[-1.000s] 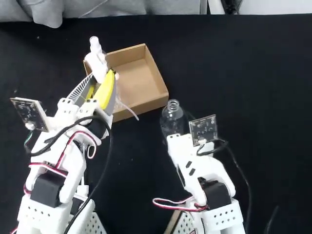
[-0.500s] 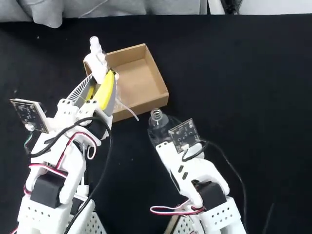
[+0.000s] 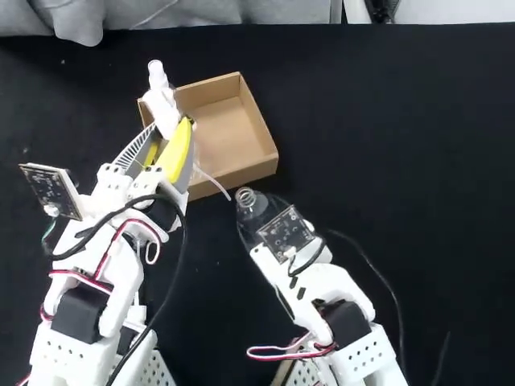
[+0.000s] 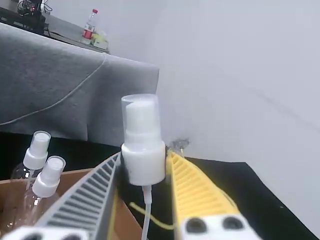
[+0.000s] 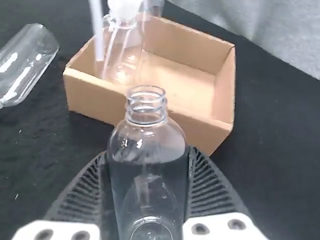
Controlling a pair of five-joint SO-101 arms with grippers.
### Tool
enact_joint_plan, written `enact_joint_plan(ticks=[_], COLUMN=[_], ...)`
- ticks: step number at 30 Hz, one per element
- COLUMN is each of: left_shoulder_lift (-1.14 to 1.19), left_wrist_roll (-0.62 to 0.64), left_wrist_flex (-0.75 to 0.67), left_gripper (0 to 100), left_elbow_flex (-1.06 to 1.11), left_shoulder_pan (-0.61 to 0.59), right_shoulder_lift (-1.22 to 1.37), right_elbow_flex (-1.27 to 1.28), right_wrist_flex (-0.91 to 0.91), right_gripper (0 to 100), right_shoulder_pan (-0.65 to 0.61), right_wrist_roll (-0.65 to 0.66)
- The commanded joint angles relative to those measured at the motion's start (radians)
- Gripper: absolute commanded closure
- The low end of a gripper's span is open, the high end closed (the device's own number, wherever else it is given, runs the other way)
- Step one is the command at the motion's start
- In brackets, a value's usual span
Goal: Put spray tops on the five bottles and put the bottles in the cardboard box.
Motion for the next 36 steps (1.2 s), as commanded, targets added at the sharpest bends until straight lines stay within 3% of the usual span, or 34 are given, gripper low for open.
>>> enact_joint_plan(ticks=[1,7,16,36], left_shoulder_lift=[-0.011,-0.006,-0.006,-0.014], left_wrist_roll=[0.012,0.012,0.005,0.003], left_wrist_flex=[-0.083,-0.16,-0.164,-0.166], left_gripper=[97,97,97,97], left_elbow_flex=[0.03,0.085,0.116,0.11], left_shoulder_pan=[0.01,0.028,0.097,0.053], right_shoulder_lift=[-0.096,-0.096,-0.096,-0.096], right_elbow_flex=[-0.01,-0.012,-0.015,-0.015], right_wrist_flex=[-0.035,-0.035,-0.035,-0.037], right_gripper=[98.4,98.4,98.4,98.4], right_shoulder_pan=[-0.02,-0.04,-0.037,-0.038], right_wrist_roll=[0.012,0.012,0.012,0.005])
